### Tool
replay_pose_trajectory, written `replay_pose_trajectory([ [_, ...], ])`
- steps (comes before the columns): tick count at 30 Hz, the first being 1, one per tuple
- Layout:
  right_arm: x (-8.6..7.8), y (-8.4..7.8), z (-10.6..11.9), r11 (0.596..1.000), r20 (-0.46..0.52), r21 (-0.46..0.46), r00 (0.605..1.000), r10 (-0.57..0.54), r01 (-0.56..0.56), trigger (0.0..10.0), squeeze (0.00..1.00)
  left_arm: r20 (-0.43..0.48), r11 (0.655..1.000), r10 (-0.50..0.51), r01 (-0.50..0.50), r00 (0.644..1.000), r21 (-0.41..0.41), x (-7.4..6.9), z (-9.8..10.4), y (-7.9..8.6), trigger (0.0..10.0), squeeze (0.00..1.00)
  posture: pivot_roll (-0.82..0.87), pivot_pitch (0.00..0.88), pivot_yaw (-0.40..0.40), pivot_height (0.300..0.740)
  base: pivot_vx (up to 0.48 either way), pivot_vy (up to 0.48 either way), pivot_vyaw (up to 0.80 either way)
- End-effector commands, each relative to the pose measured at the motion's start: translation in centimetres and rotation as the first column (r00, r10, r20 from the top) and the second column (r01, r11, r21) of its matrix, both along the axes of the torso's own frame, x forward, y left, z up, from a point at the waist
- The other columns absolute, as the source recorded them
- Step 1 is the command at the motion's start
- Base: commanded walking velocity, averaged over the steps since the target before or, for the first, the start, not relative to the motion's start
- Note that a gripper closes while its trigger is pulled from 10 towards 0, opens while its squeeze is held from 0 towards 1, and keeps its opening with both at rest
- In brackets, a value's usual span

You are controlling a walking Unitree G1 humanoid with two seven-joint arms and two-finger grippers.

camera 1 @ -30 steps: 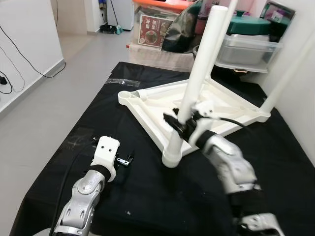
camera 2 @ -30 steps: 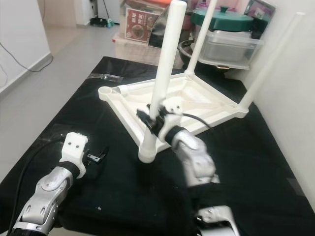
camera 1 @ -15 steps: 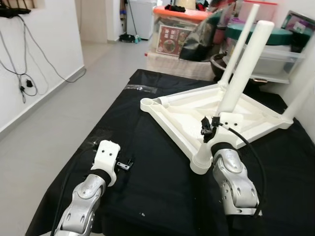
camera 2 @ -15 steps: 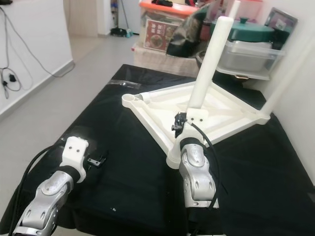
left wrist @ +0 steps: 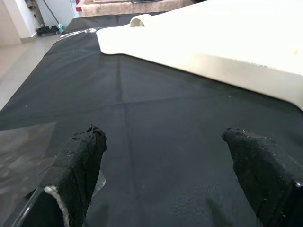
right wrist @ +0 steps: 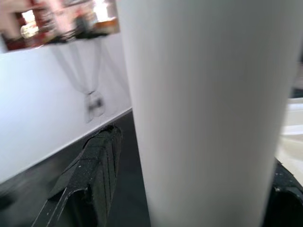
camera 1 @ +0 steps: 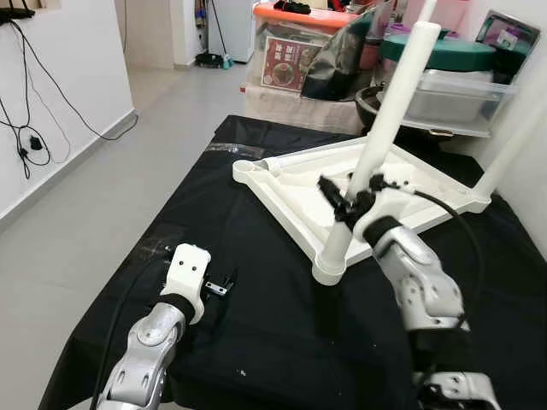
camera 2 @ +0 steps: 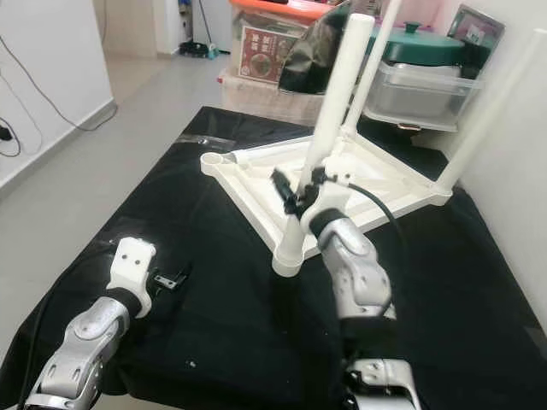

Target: Building children table

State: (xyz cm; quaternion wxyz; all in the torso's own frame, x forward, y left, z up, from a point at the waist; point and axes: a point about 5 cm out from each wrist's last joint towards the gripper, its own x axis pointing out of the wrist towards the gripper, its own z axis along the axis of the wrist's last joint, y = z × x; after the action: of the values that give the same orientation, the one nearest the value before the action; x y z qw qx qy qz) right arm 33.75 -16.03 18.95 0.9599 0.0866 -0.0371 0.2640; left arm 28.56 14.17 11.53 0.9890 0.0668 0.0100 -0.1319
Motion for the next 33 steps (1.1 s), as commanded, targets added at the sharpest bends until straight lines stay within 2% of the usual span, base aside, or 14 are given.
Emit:
replay_pose_trajectory([
  [1, -0.7, 2.1, -1.9, 0.984, -0.067, -0.014, 0.982, 0.178, -0.179, 6.9, 0.00, -0.002, 1.000, -0.012, 0.012, 1.000, 0.003, -0.1, -0.1, -0.4, 10.0, 0.00, 0.11, 0.000, -0.143, 0.740, 0.000, 0.000, 0.00],
  [3, -0.8, 2.4, -2.4, 0.978, -0.078, -0.018, 0.975, 0.207, -0.209, 6.9, 0.00, -0.002, 1.000, -0.012, 0.012, 1.000, 0.004, -0.1, -0.1, -0.3, 10.0, 0.00, 0.11, 0.000, -0.143, 0.740, 0.000, 0.000, 0.00],
  [4, -0.9, 2.8, -2.9, 0.974, -0.091, -0.021, 0.971, 0.223, -0.226, 2.0, 0.00, -0.002, 1.000, -0.012, 0.012, 1.000, 0.005, -0.1, -0.1, -0.3, 10.0, 0.00, 0.12, 0.000, -0.145, 0.740, 0.000, 0.000, 0.00],
  [6, -0.7, 3.0, -3.3, 0.979, -0.098, -0.034, 0.975, 0.199, -0.203, 0.0, 0.00, -0.002, 1.000, -0.012, 0.012, 1.000, 0.006, -0.1, -0.1, -0.3, 10.0, 0.00, 0.12, 0.000, -0.143, 0.740, 0.000, 0.000, 0.00],
  [9, 0.7, 2.0, -4.5, 0.996, -0.154, -0.073, 0.986, -0.066, 0.056, 0.0, 0.00, -0.001, 1.000, -0.010, 0.010, 1.000, 0.008, -0.1, 0.0, -0.2, 10.0, 0.00, 0.11, 0.000, -0.140, 0.740, 0.000, 0.000, 0.00],
  [11, 1.5, -1.4, -5.9, 0.865, -0.228, -0.130, 0.834, -0.503, 0.485, 0.0, 0.00, -0.001, 1.000, -0.011, 0.011, 1.000, 0.011, -0.1, 0.0, -0.1, 10.0, 0.00, 0.11, 0.000, -0.138, 0.740, 0.000, 0.000, 0.00],
  [19, -2.0, -4.8, -6.9, 0.576, -0.195, -0.229, 0.543, -0.817, 0.785, 0.0, 0.00, -0.004, 1.000, -0.019, 0.019, 1.000, 0.015, -0.2, -0.1, -0.1, 10.0, 0.00, 0.09, 0.000, -0.117, 0.740, 0.000, 0.000, 0.00],
  [22, -2.0, -4.1, -6.5, 0.604, -0.174, -0.233, 0.579, -0.797, 0.762, 2.6, 0.00, -0.006, 1.000, -0.022, 0.022, 1.000, 0.017, -0.2, -0.2, -0.2, 10.0, 0.00, 0.08, 0.000, -0.110, 0.740, 0.000, 0.000, 0.00],
  [23, -1.8, -2.8, -5.3, 0.665, -0.121, -0.191, 0.655, -0.746, 0.722, 10.0, 0.00, -0.007, 1.000, -0.026, 0.026, 1.000, 0.017, -0.2, -0.3, -0.3, 10.0, 0.00, 0.08, 0.000, -0.114, 0.740, 0.000, 0.000, 0.00],
  [24, -1.8, -2.8, -5.3, 0.665, -0.121, -0.191, 0.655, -0.746, 0.722, 10.0, 0.00, -0.007, 1.000, -0.026, 0.026, 1.000, 0.017, -0.2, -0.3, -0.3, 10.0, 0.00, 0.08, 0.000, -0.114, 0.740, 0.000, 0.000, 0.00],
  [25, -1.6, -2.3, -4.6, 0.701, -0.111, -0.146, 0.693, -0.712, 0.698, 10.0, 1.00, -0.007, 1.000, -0.025, 0.025, 1.000, 0.016, -0.2, -0.3, -0.3, 10.0, 0.00, 0.09, 0.000, -0.118, 0.740, 0.000, 0.000, 0.00],
  [30, -0.3, -1.4, -2.4, 0.777, -0.062, -0.068, 0.775, -0.630, 0.626, 10.0, 1.00, -0.005, 1.000, -0.019, 0.019, 1.000, 0.012, -0.2, -0.3, -0.2, 10.0, 0.00, 0.09, 0.000, -0.127, 0.740, 0.000, 0.000, 0.00],
  [31, 0.3, -1.0, -1.7, 0.823, -0.060, -0.047, 0.821, -0.568, 0.566, 10.0, 0.00, -0.004, 1.000, -0.015, 0.016, 1.000, 0.012, -0.2, -0.3, -0.2, 10.0, 0.00, 0.09, 0.000, -0.127, 0.740, 0.000, 0.000, 0.00],
  [33, 0.8, -0.5, -1.2, 0.887, -0.111, 0.003, 0.882, -0.458, 0.461, 10.0, 0.00, -0.004, 1.000, -0.014, 0.014, 1.000, 0.011, -0.2, -0.3, -0.1, 10.0, 0.00, 0.09, 0.000, -0.124, 0.740, 0.000, 0.000, 0.00],
])
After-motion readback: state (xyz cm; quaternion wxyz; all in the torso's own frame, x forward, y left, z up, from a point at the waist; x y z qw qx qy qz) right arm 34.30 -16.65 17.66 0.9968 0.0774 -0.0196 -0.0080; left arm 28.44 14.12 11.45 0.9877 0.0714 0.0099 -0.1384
